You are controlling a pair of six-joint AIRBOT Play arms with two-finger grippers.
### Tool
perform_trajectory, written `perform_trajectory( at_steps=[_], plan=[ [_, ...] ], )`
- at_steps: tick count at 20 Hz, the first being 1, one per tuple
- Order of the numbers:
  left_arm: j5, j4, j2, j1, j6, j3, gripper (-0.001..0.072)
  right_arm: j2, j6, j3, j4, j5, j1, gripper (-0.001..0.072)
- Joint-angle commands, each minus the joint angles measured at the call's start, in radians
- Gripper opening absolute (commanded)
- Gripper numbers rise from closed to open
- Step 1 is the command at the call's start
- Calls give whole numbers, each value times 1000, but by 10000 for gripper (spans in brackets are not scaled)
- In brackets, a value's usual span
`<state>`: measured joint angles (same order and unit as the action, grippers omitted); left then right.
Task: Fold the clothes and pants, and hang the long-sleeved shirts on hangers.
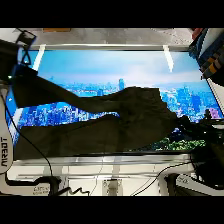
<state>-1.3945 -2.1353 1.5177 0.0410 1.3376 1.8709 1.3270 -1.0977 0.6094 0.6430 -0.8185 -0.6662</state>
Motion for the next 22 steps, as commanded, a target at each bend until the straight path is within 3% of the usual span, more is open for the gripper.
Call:
perform_trajectory(
  at_steps=[1,2,4,11,17,20,22],
  plan=[
    [-9,9,13,-71,35,-2,10,74,134,-3,-172,42,32,456],
    [-5,13,27,-82,35,-2,9,74,183,-1,-211,62,49,340],
    [11,16,65,-97,36,-2,10,70,207,5,-253,100,80,34],
    [151,31,180,-105,35,-2,10,-56,195,28,-145,104,22,33],
    [446,40,179,-77,35,-1,9,-385,-83,25,298,23,-158,33],
    [416,126,179,-55,35,-1,9,-499,-100,21,372,-70,-200,33],
    [299,127,178,-55,10,-1,9,-542,-126,-12,389,-90,-200,33]
  ],
)
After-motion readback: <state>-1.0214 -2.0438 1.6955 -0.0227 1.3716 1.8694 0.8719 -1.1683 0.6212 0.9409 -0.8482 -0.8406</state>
